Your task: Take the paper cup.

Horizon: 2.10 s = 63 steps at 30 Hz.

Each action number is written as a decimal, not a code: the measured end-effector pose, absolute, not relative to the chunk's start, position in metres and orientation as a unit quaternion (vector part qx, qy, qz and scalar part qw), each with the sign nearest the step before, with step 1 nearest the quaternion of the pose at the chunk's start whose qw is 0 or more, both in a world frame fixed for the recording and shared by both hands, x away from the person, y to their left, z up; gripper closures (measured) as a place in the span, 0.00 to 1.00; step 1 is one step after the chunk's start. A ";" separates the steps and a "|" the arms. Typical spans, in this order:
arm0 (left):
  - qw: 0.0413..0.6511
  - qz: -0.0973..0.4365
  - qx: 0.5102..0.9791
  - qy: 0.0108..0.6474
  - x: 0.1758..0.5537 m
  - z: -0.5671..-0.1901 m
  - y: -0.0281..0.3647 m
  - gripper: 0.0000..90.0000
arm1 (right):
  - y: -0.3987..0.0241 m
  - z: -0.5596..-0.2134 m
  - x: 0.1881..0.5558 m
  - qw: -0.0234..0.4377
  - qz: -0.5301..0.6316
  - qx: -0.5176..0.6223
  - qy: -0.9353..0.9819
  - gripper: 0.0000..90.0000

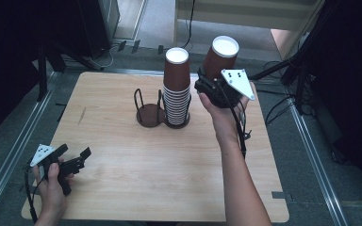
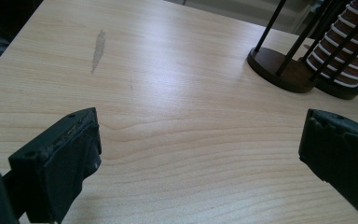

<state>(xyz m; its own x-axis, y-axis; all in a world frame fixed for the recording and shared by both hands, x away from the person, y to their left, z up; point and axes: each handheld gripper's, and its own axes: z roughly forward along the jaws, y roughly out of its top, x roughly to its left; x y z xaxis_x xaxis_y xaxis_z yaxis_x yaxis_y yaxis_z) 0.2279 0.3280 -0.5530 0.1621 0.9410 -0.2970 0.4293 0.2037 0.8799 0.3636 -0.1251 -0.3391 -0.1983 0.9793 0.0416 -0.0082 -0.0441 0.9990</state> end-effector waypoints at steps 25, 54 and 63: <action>0.502 0.241 0.593 0.582 0.231 -0.553 0.326 0.00 | -0.151 -0.386 0.325 0.411 0.549 0.464 0.561 0.13; 0.495 0.256 0.667 0.495 0.235 -0.520 0.262 0.00 | -0.166 -0.448 0.284 0.382 0.532 0.468 0.593 0.13; 0.508 0.241 0.684 0.465 0.247 -0.508 0.234 0.00 | -0.166 -0.466 0.277 0.386 0.519 0.459 0.609 0.13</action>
